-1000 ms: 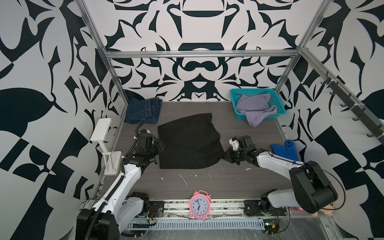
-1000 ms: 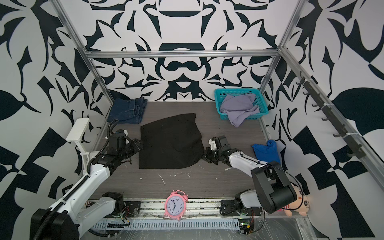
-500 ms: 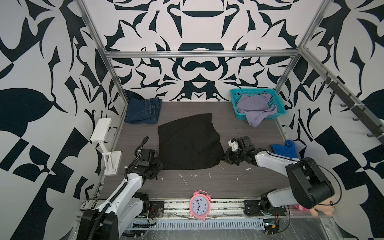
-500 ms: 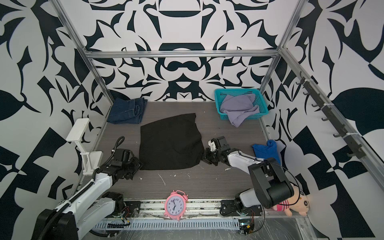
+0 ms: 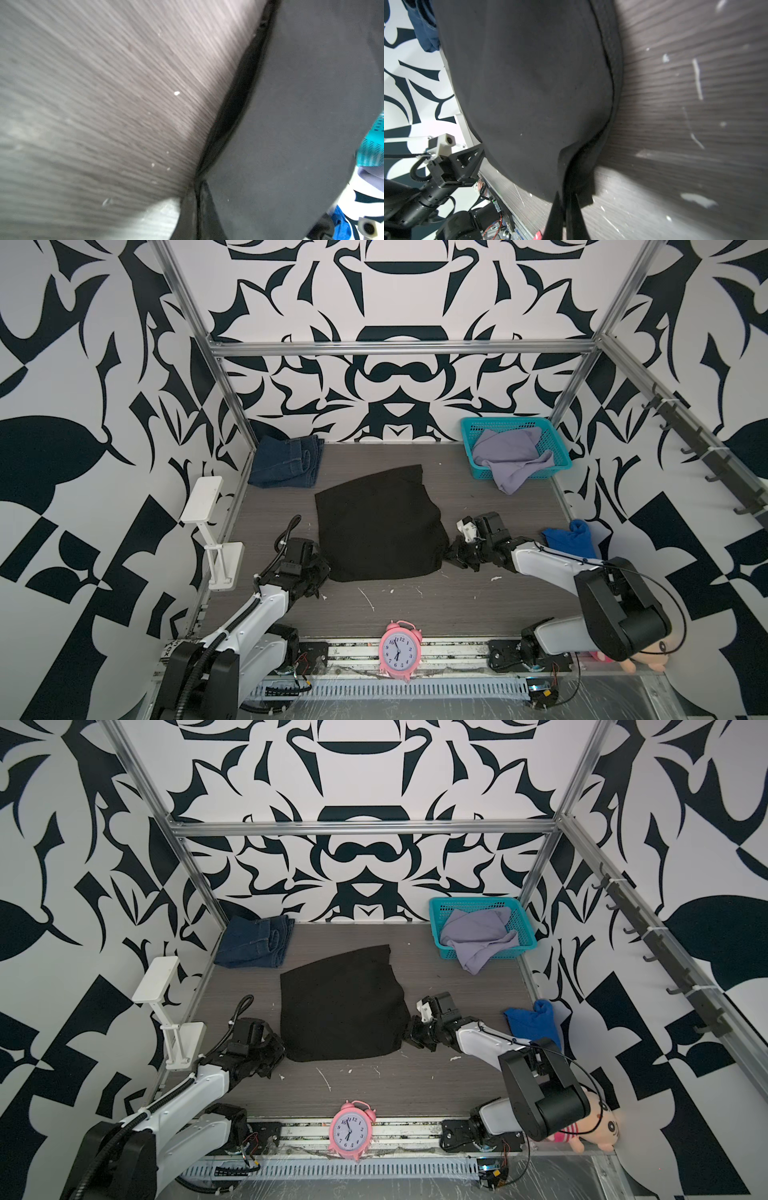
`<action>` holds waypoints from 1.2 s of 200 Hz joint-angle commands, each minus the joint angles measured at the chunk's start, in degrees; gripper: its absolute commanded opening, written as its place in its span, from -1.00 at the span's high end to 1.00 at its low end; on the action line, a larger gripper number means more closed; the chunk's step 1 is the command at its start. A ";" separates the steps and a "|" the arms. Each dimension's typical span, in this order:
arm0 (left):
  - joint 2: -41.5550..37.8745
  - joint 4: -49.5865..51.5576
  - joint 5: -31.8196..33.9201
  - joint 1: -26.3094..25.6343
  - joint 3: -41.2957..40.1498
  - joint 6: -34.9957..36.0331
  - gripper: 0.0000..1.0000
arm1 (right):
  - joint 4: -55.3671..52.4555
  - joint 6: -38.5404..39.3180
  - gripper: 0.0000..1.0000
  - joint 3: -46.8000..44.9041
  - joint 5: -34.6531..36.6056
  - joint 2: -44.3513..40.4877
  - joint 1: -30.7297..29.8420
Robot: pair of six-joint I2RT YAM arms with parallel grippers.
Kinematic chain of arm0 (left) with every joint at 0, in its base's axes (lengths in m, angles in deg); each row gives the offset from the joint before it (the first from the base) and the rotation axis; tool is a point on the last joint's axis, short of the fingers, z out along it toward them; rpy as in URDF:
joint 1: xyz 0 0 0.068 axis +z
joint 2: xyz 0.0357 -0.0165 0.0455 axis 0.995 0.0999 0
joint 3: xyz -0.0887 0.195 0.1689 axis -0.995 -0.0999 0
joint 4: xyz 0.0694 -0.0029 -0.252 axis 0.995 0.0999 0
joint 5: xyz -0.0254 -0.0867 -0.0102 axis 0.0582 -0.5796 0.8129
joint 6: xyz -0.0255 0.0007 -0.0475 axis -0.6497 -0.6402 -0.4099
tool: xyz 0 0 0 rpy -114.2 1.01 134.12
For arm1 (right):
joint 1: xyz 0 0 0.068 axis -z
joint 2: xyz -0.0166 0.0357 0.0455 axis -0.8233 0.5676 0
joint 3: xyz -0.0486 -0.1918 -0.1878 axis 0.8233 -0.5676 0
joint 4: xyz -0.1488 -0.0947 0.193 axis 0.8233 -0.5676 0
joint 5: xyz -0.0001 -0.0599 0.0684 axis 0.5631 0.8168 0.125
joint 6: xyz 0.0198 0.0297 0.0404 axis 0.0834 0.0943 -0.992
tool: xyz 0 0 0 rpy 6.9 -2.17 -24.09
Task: Fold and stack skirts
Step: Flatten out the skirt at the center of the table.
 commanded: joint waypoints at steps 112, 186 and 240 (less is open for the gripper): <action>-7.73 27.81 4.96 0.82 38.63 12.74 1.00 | -22.91 14.87 1.00 26.32 4.06 -20.35 5.63; -1.72 33.97 -5.42 0.81 64.86 17.63 1.00 | -31.54 20.66 1.00 49.67 9.65 -25.25 5.80; -5.49 39.62 -12.97 0.81 67.65 16.20 1.00 | -38.42 21.33 1.00 55.09 13.22 -32.35 5.81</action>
